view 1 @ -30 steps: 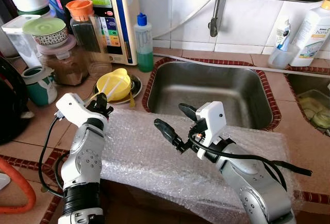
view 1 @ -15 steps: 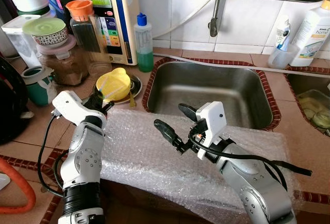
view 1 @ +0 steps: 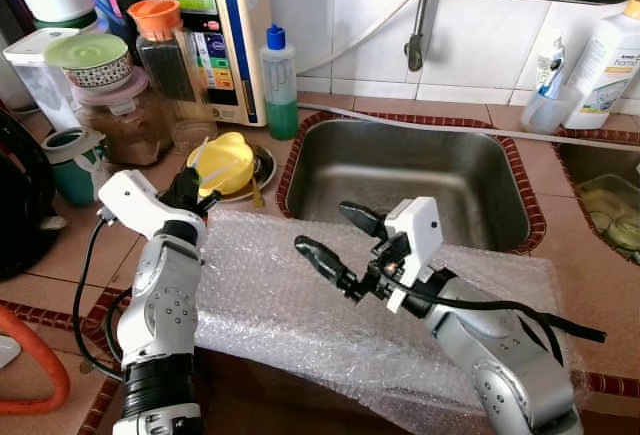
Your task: Kitchen organization
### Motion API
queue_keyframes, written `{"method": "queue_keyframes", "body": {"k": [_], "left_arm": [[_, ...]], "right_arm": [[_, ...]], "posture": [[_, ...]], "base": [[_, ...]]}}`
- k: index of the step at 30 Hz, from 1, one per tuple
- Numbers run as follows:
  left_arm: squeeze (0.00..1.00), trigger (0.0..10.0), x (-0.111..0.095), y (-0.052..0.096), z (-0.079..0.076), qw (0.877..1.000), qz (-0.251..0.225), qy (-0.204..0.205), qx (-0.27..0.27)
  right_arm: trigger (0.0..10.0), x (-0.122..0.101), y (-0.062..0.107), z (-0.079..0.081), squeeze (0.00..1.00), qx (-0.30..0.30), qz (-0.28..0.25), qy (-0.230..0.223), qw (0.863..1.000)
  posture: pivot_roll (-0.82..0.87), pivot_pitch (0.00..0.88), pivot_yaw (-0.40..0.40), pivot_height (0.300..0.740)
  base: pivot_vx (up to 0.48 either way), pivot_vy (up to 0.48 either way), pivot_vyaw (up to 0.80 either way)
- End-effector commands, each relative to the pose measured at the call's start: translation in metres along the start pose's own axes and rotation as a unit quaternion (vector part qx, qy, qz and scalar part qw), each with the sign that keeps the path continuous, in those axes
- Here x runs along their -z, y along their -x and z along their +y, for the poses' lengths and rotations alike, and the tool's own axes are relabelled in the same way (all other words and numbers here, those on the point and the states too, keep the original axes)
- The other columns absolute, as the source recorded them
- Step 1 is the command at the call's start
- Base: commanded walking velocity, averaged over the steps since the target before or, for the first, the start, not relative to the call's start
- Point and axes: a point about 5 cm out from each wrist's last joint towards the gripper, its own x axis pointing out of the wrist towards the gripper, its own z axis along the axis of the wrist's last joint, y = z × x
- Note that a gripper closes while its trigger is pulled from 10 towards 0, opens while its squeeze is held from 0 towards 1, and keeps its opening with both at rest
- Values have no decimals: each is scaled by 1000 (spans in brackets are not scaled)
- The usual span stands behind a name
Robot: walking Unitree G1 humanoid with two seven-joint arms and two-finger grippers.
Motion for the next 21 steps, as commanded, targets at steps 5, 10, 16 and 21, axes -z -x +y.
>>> {"method": "queue_keyframes", "body": {"k": [5, 10, 16, 21], "left_arm": [[0, 0, -3, 3, -10, 998, -13, -44, 41], [0, 0, -3, 5, -19, 995, -16, -68, 74], [0, 0, -7, 7, -28, 989, -24, -98, 109], [0, 0, -8, 7, -28, 990, -26, -90, 107]], "right_arm": [[10000, -7, 0, -4, 0, 6, -9, 7, 1000], [10000, -7, -1, -12, 0, 38, -12, 14, 999], [10000, -8, -1, -27, 0, 88, -22, 6, 996], [10000, -6, -1, -30, 0, 101, -22, 1, 995]], "posture": [[38, 0, 63, 740], [41, 0, 63, 740], [44, 0, 66, 740], [47, 0, 69, 740]], "base": [[0, 0, 0], [0, 0, 0], [0, 0, 0], [0, 0, 0]]}}
